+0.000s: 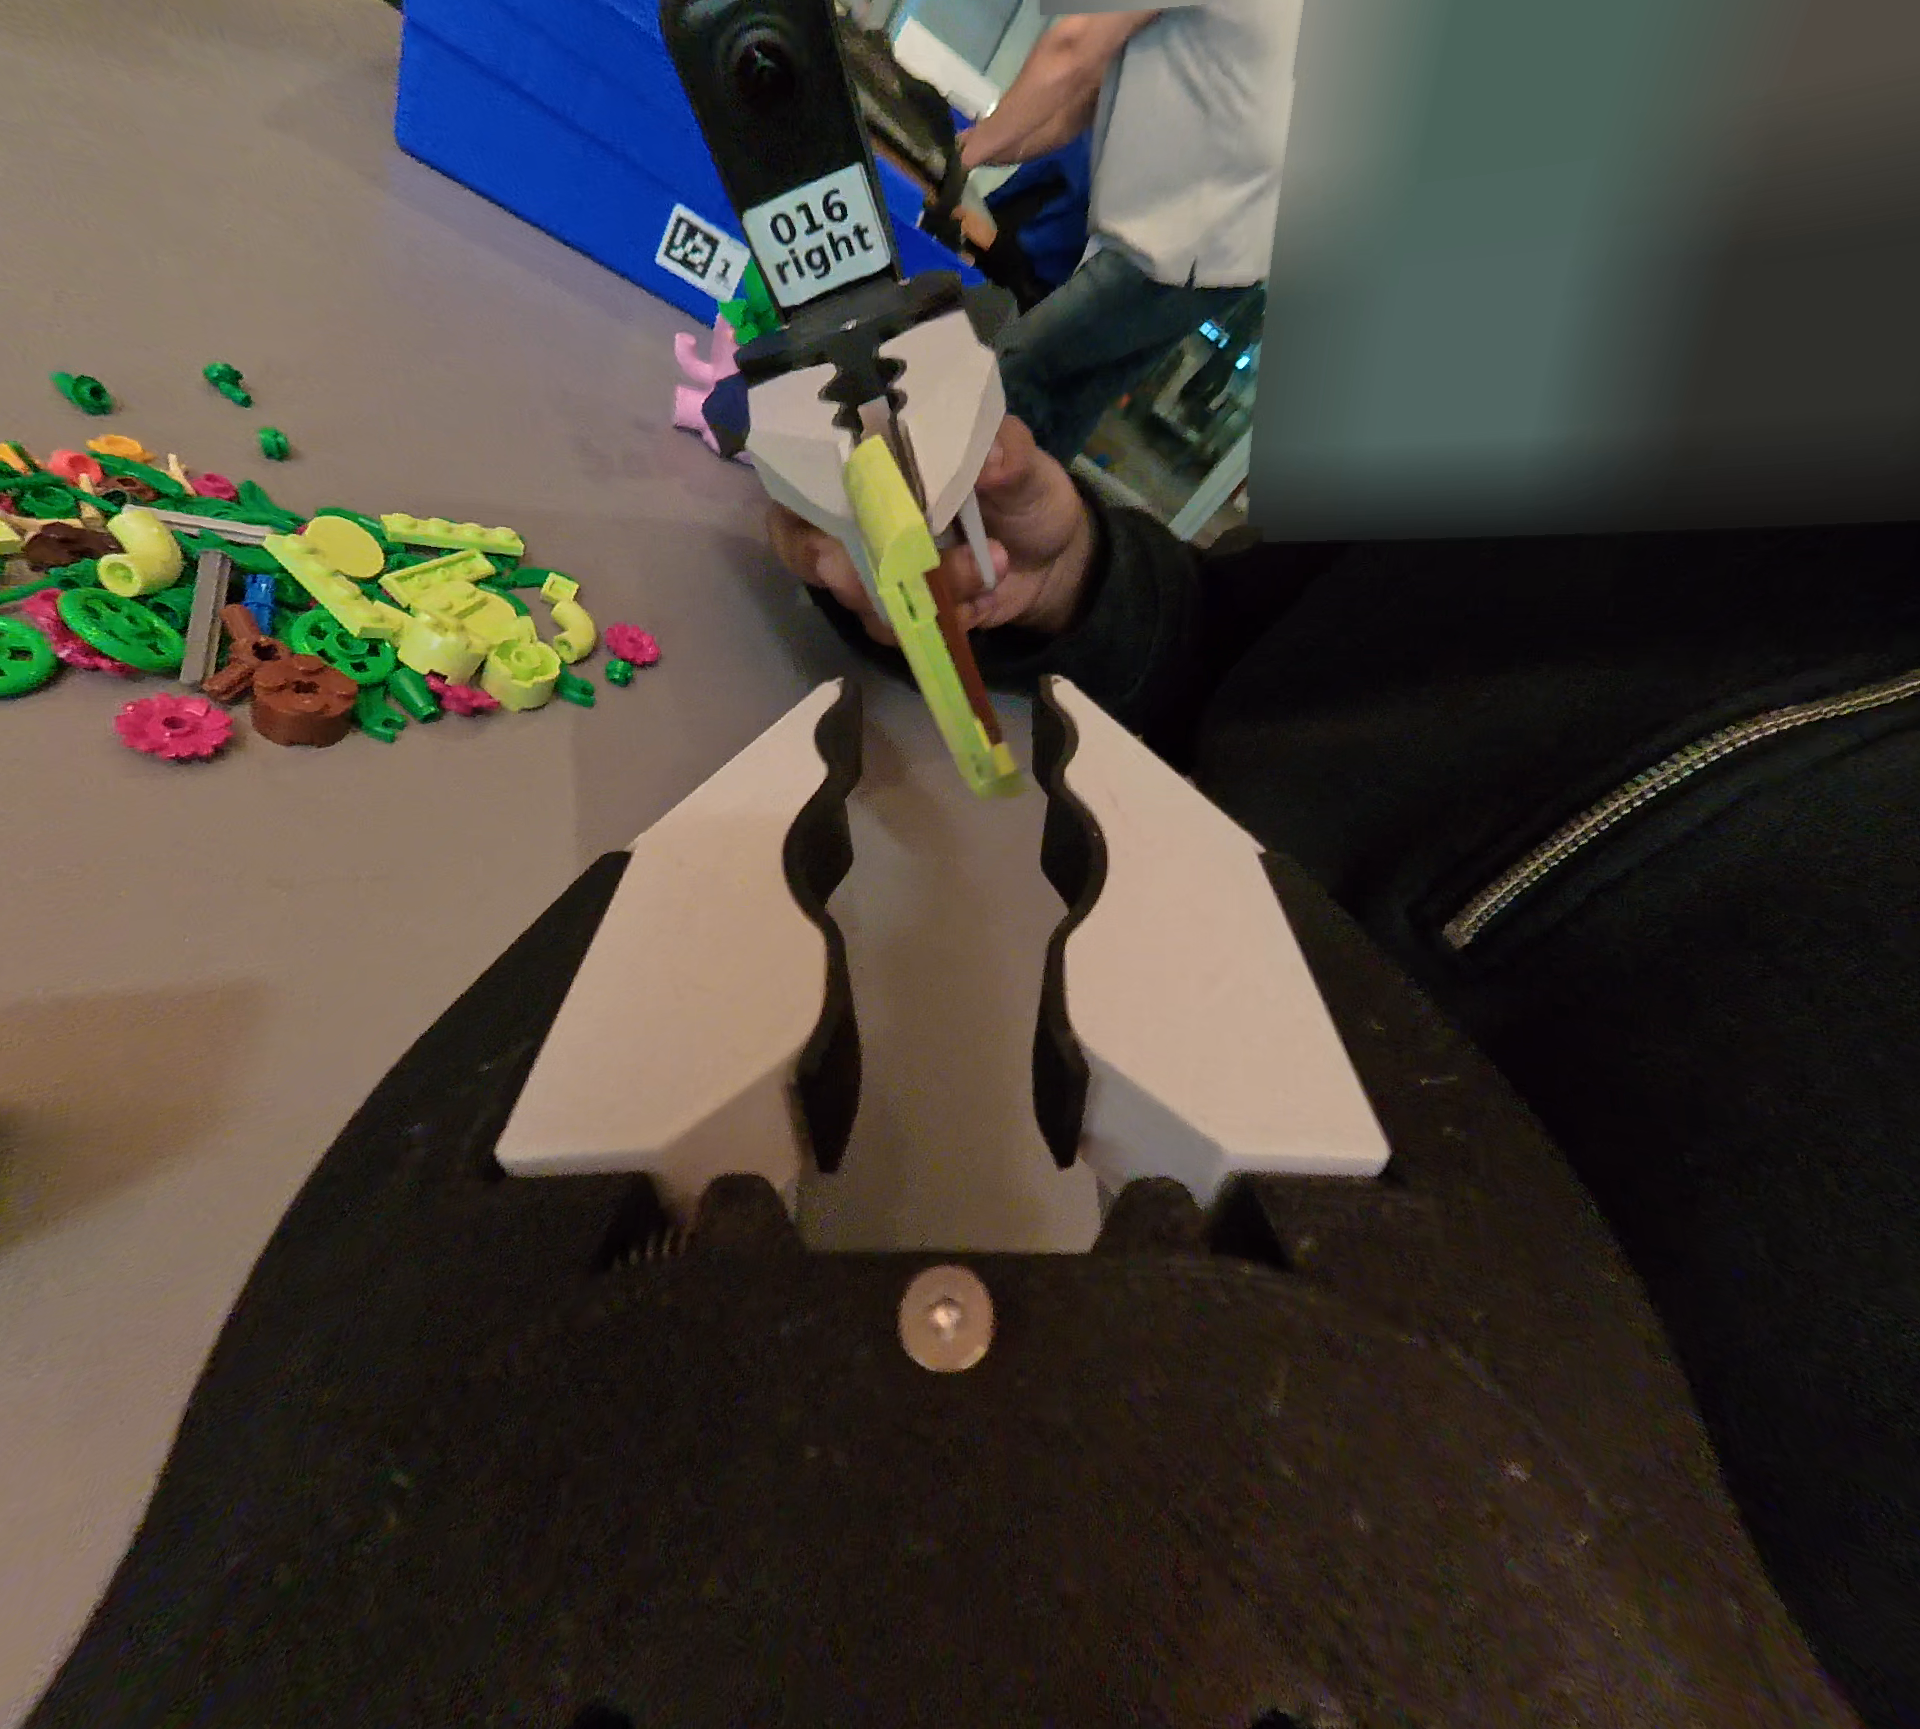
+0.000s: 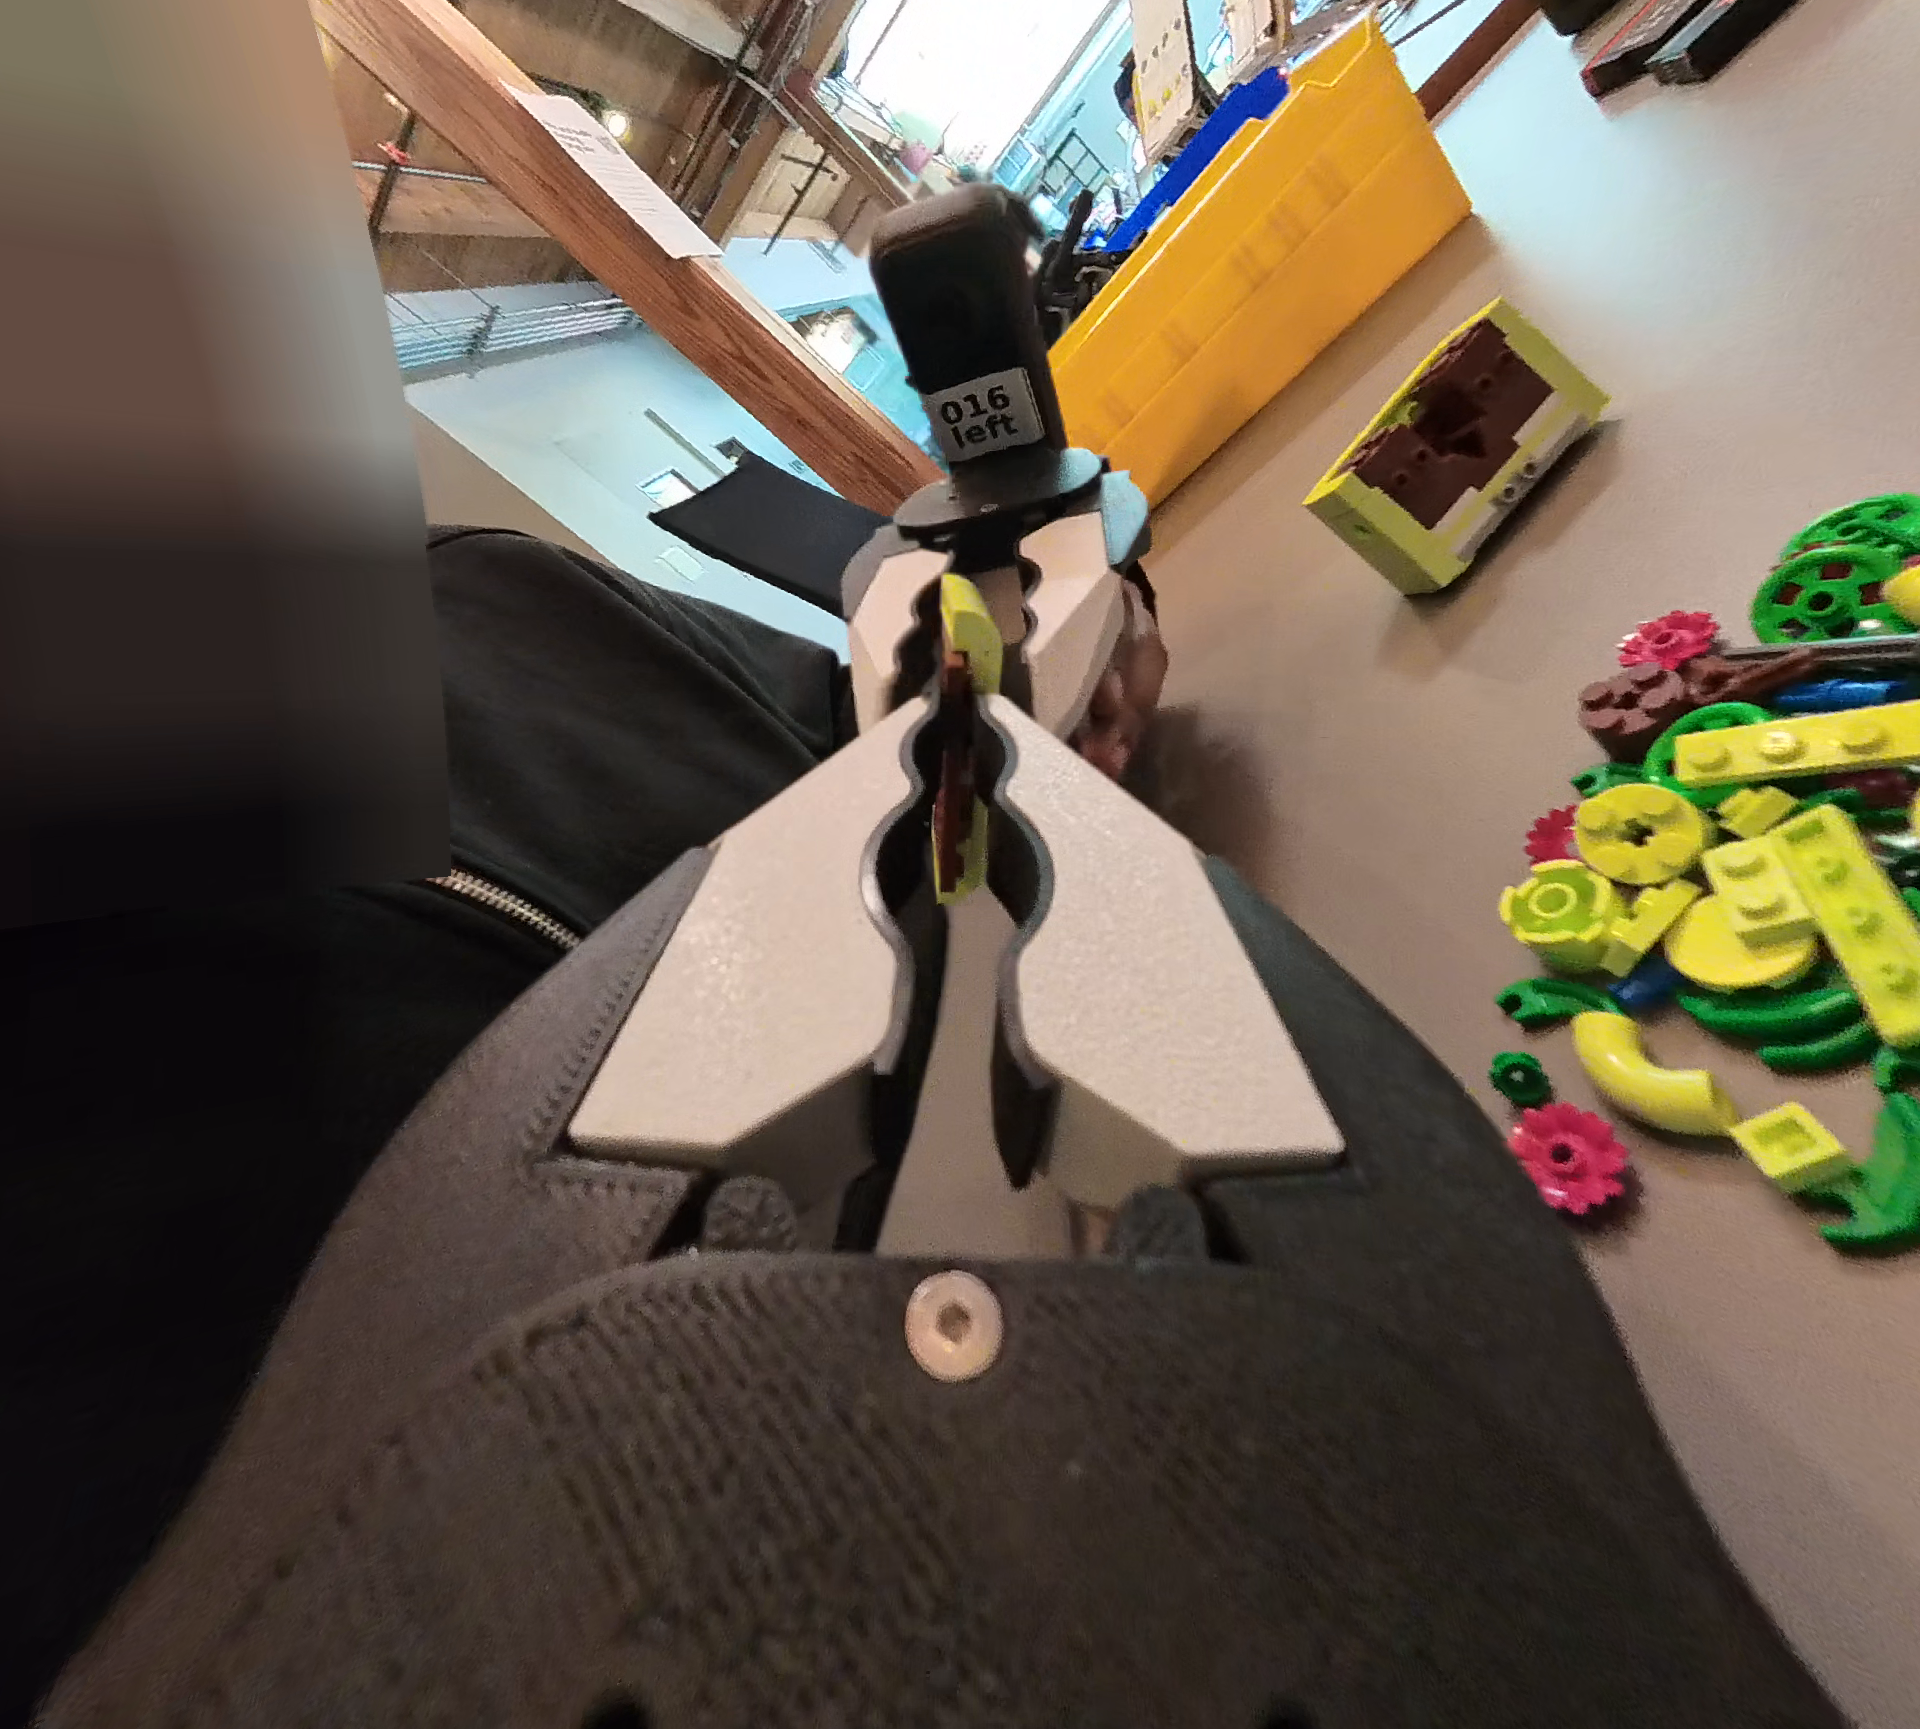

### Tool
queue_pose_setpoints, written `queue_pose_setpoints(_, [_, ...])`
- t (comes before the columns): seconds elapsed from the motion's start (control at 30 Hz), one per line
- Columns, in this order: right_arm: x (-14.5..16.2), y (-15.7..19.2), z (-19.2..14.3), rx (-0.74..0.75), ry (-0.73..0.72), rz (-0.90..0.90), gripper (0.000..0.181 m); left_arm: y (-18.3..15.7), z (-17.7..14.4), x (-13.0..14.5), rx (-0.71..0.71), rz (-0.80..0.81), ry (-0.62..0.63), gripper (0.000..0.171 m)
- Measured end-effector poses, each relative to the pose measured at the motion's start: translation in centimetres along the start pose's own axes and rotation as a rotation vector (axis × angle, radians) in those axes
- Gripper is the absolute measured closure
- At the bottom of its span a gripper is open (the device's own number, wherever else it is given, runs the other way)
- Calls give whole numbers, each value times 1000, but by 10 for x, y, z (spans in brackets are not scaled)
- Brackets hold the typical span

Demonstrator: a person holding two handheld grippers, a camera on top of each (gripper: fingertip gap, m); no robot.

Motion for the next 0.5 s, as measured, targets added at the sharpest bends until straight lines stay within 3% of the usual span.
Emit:
queue_pose_setpoints(0.07, [1, -2, 1, 31, 7, -28, 179, 1, -1, -3, 14, -40, -31, 142])
queue_pose_setpoints(0.17, [2, -2, 2, 46, 13, -49, 179, 5, -3, -4, -11, -50, -35, 164])
queue_pose_setpoints(0.43, [2, -1, 2, 38, 13, -53, 179, 4, -5, -6, -10, -44, -32, 164])
queue_pose_setpoints(0.5, [0, -1, 0, 47, 4, -59, 179, 5, -8, -9, -3, -55, -63, 156])
Point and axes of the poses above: each gripper's, where its closed fingertips meet, z out along the fingers, x out of its underside, y = z × x across the jaws, the point moved 3 cm from there along -z, back along the fingers, and after that the axes turned 10 degrees about z, right-handed, at the moved point
